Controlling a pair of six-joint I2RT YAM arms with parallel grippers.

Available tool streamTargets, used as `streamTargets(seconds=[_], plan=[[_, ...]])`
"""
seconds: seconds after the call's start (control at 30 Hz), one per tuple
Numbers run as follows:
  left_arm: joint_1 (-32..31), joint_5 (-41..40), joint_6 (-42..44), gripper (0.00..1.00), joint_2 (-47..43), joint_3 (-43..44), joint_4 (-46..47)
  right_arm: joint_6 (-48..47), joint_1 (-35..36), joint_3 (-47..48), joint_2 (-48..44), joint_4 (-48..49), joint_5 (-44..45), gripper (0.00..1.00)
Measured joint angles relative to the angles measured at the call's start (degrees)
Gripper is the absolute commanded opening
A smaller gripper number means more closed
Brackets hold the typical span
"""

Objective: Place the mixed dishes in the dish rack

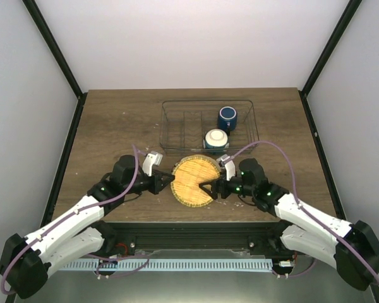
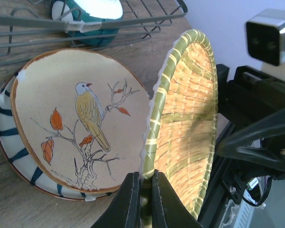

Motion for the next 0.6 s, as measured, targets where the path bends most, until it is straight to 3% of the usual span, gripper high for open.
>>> streamTargets(seconds=[0.23,0.6], plan=[[0.2,0.8,-0.8,0.0,0.0,-2.1,1.1,0.8,-0.5,-3.1,-4.1,7.9,-8.6,0.57],[0.2,2.1,-0.1,0.0,0.5,-2.8,2.2,1.4,-1.2,-3.1,0.3,10.3,-12.4,0.1]])
